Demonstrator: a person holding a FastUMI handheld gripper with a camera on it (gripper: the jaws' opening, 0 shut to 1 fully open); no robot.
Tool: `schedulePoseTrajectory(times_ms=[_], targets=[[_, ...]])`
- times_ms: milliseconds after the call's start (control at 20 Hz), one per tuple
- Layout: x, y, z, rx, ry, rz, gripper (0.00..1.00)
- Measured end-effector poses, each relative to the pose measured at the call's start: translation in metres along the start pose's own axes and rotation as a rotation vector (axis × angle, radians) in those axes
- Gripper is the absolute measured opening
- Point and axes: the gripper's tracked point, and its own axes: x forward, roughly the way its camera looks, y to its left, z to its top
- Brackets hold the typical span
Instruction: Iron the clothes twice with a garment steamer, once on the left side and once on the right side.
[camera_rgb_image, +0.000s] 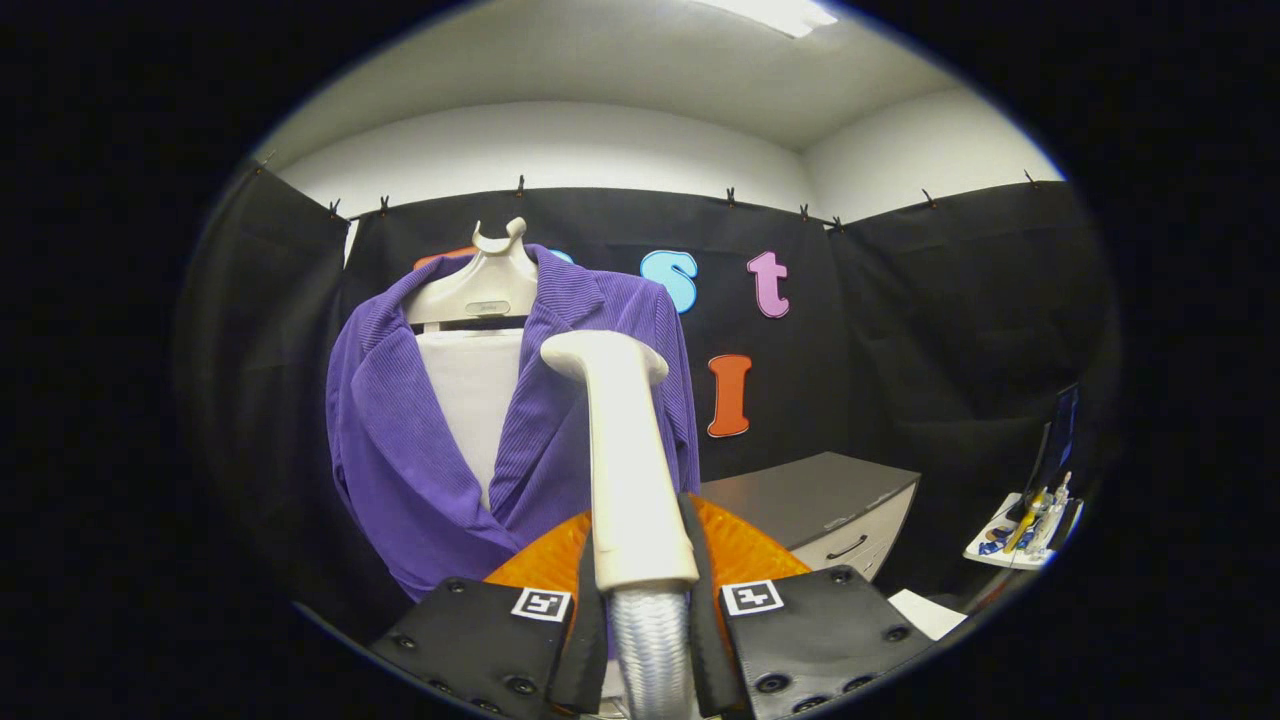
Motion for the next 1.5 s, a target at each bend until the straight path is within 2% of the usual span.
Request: schedulePoseTrajectory(times_ms=[350, 1500], targets=[[-0.009, -0.007, -0.03, -0.013, 0.05, -0.004, 0.42], [-0.041, -0.017, -0.204, -0.053, 0.332, -0.026, 0.42]])
